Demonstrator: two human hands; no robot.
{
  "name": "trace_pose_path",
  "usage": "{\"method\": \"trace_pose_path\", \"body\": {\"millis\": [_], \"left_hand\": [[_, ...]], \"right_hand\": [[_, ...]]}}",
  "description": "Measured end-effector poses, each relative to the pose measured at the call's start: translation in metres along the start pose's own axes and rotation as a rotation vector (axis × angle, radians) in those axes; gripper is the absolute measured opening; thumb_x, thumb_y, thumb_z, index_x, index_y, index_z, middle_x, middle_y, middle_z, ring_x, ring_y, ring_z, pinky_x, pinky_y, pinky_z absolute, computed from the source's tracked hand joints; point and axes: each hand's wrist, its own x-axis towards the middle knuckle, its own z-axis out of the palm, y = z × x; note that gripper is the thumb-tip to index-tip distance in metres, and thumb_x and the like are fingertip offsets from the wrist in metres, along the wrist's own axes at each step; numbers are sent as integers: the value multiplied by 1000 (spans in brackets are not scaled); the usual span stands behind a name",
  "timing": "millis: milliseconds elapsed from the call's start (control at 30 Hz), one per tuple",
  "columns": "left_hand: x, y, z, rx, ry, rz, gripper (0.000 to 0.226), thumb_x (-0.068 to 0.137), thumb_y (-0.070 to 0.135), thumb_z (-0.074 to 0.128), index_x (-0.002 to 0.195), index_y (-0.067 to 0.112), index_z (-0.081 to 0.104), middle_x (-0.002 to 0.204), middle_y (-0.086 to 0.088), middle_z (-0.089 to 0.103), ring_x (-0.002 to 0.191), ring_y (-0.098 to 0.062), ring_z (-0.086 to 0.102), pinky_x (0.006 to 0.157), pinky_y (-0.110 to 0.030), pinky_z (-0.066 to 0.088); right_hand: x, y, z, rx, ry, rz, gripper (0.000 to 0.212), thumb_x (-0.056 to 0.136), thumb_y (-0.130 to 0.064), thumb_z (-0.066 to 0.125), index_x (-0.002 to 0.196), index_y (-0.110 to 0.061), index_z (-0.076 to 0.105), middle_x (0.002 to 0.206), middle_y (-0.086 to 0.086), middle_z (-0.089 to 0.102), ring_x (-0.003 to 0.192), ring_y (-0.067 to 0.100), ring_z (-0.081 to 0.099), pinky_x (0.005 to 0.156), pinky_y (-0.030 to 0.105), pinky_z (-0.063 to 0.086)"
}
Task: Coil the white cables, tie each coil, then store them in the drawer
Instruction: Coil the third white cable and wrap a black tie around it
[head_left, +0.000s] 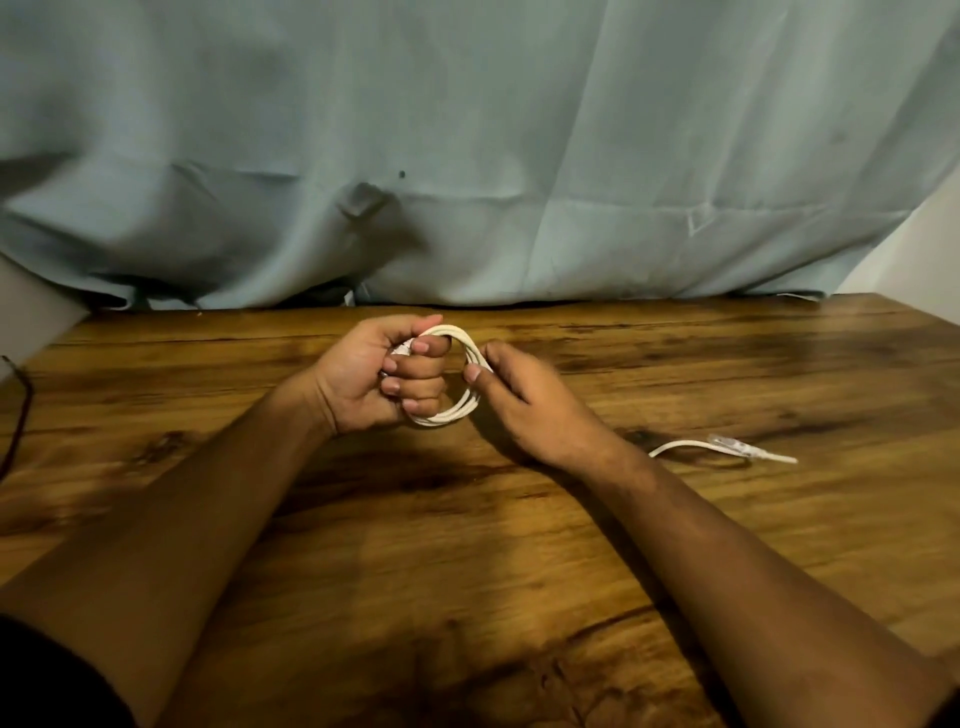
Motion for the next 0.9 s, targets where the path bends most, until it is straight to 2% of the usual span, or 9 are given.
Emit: {"method": "trace_pose_path", "body": {"millis": [133,267,400,467,533,600,767,900], "left_hand": [[5,-4,-1,126,134,35,39,99,40,45,68,16,49,43,9,27,39,-9,28,50,-26,38],[8,-9,0,317,190,120,38,97,46,52,78,14,51,49,7,25,42,-8,30,54,-27,45],[10,-12,-2,383,178,111,39,101,43,50,73,17,47,50,7,26,38,-6,26,48,-25,36],[11,-13,-3,375,170,95,40,102,42,49,71,17,46,49,7,26,37,-5,24,46,-24,29],[12,-12,-4,366,169,83,41,101,42,50,70,16,44,47,8,26,35,-4,22,43,-22,25],[13,-11,-5,366,174,72,41,98,43,52,67,17,44,45,8,26,34,-4,21,41,-22,23],[15,-10,-2,388,232,38,49,105,35,42,58,19,42,42,8,23,33,-6,17,39,-22,21],[20,-13,0,414,298,69,53,106,35,38,55,21,40,43,8,23,32,-6,17,39,-23,17]], "right_hand": [[1,0,-3,-156,-18,33,20,108,-30,48,92,-22,55,80,-7,63,72,12,59,66,39,48],[0,1,-4,-218,-24,52,20,109,-33,46,96,-22,56,81,-3,65,72,15,61,66,45,52],[-2,5,-6,-230,-50,35,17,107,-33,50,99,-19,58,84,-3,66,74,17,61,67,44,51],[-4,6,-7,-225,-56,26,15,105,-35,52,111,-22,57,91,-5,68,78,15,63,70,43,53],[-6,7,-7,-231,-57,9,27,104,-39,52,128,-26,51,102,-4,70,87,15,65,76,45,55],[-7,6,-7,-237,-68,-8,33,104,-40,52,135,-30,45,108,-4,70,90,15,66,78,46,56],[-5,2,-5,-299,-63,-26,20,104,-41,45,118,-28,51,102,-2,69,88,21,64,76,48,54],[0,-1,-3,-357,-75,21,23,105,-39,41,119,-27,56,106,2,71,94,25,66,79,47,55]]}}
